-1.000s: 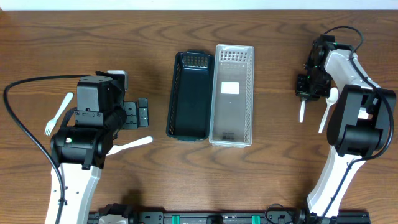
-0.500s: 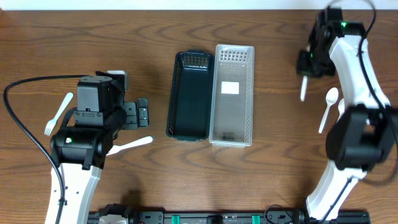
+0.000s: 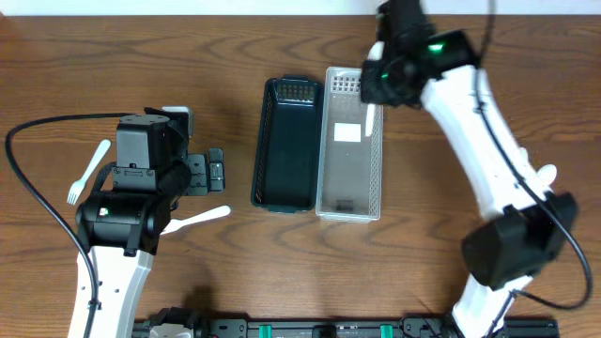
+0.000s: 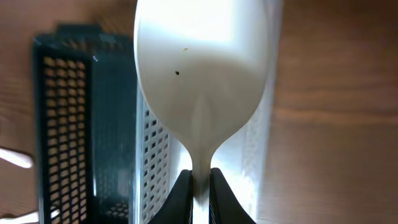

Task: Pack container
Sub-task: 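Carry spoon left and release it into the clear basket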

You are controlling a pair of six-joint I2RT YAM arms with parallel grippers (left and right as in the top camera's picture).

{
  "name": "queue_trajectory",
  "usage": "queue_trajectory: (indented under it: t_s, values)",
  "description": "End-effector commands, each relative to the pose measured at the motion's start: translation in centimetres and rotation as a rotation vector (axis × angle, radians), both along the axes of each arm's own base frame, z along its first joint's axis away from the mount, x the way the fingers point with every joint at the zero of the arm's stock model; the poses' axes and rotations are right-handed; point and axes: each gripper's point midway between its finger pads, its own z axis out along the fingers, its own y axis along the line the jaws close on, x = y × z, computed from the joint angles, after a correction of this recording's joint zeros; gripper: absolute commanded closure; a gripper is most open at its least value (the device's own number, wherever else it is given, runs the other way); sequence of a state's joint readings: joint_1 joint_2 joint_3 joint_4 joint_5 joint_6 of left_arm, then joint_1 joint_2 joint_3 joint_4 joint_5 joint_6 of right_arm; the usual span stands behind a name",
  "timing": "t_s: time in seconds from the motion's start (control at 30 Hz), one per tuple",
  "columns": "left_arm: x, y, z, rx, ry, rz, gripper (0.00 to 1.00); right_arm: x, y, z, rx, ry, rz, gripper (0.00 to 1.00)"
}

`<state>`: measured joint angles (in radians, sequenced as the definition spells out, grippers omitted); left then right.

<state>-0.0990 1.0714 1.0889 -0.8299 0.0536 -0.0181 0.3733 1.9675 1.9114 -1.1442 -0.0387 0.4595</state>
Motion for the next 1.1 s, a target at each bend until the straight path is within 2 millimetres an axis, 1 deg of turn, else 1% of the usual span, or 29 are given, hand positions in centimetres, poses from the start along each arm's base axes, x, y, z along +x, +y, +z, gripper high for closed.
queue_trajectory:
  t_s: [0.0,0.1,0.13,0.2,0.27,0.33,0.4,0.43,0.47,0.6,0.63,0.67,0.7,0.77,0.8,0.87,0.9,0.93,0.97,1.0,1.03,1.07]
  values:
    - [0.2,0.1,0.9,0.005,-0.023,-0.008,0.02,-0.7,0.9,-3.7,-0.038,0.096,-0.057,0.99]
    - [0.1,0.1,0.8,0.005,-0.019,-0.008,0.02,-1.1,1.6,-6.5,-0.067,0.157,-0.042,0.99]
    - [0.0,0.1,0.7,0.005,-0.016,-0.008,0.02,-1.3,1.9,-7.8,-0.082,0.187,-0.035,0.99]
    - [-0.1,0.1,0.7,0.006,-0.012,-0.008,0.02,-1.7,2.1,-9.7,-0.103,0.229,-0.027,0.99]
    - [-0.2,0.1,0.6,0.006,-0.006,-0.008,0.02,-2.1,2.2,-11.4,-0.124,0.27,-0.018,0.99]
    - [-0.3,0.1,0.5,0.007,-0.001,-0.008,0.02,-2.5,2.1,-12.6,-0.138,0.302,-0.015,0.98]
    - [-0.3,0.1,0.5,0.007,0.002,-0.008,0.02,-2.5,2.1,-13.0,-0.143,0.31,-0.004,0.94]
    - [-0.3,0.1,0.5,0.007,0.002,-0.008,0.02,-2.5,2.1,-13.0,-0.144,0.307,0.006,0.85]
    - [-0.3,0.1,0.5,0.007,0.002,-0.008,0.02,-2.3,2.2,-12.9,-0.143,0.299,0.019,0.73]
    - [-0.3,0.1,0.5,0.007,0.002,-0.008,0.02,-1.9,2.2,-12.1,-0.136,0.27,0.04,0.67]
    - [-0.3,0.1,0.5,0.007,0.001,-0.008,0.02,-1.7,2.2,-11.7,-0.132,0.256,0.049,0.62]
    - [-0.3,0.1,0.5,0.007,0.002,-0.008,0.02,-1.4,2.2,-11.3,-0.128,0.242,0.057,0.59]
    - [-0.3,0.1,0.5,0.007,0.001,-0.008,0.02,-0.9,2.2,-10.4,-0.122,0.22,0.069,0.59]
    - [-0.3,0.1,0.5,0.007,0.001,-0.008,0.02,0.0,2.0,-8.2,-0.11,0.169,0.083,0.6]
    - [-0.3,0.1,0.5,0.007,0.001,-0.008,0.02,0.7,1.6,-6.5,-0.108,0.13,0.081,0.6]
    - [-0.3,0.1,0.5,0.007,0.001,-0.008,0.02,2.1,0.1,-2.6,-0.107,0.043,0.055,0.6]
    - [-0.3,0.1,0.5,0.007,0.002,-0.008,0.02,2.9,-1.1,0.2,-0.102,-0.017,0.036,0.59]
    - [-0.3,0.1,0.5,0.007,0.002,-0.008,0.02,3.3,-2.0,1.9,-0.099,-0.055,0.023,0.56]
    - [-0.3,0.1,0.5,0.007,0.002,-0.008,0.02,3.7,-3.5,4.3,-0.099,-0.106,-0.005,0.52]
    - [-0.3,0.1,0.5,0.007,0.002,-0.008,0.02,4.0,-5.4,6.5,-0.104,-0.153,-0.042,0.48]
    - [-0.3,0.1,0.5,0.007,0.002,-0.008,0.02,4.1,-7.3,8.2,-0.112,-0.184,-0.083,0.45]
    - [-0.3,0.1,0.5,0.007,0.002,-0.008,0.02,3.9,-9.6,9.7,-0.124,-0.21,-0.133,0.42]
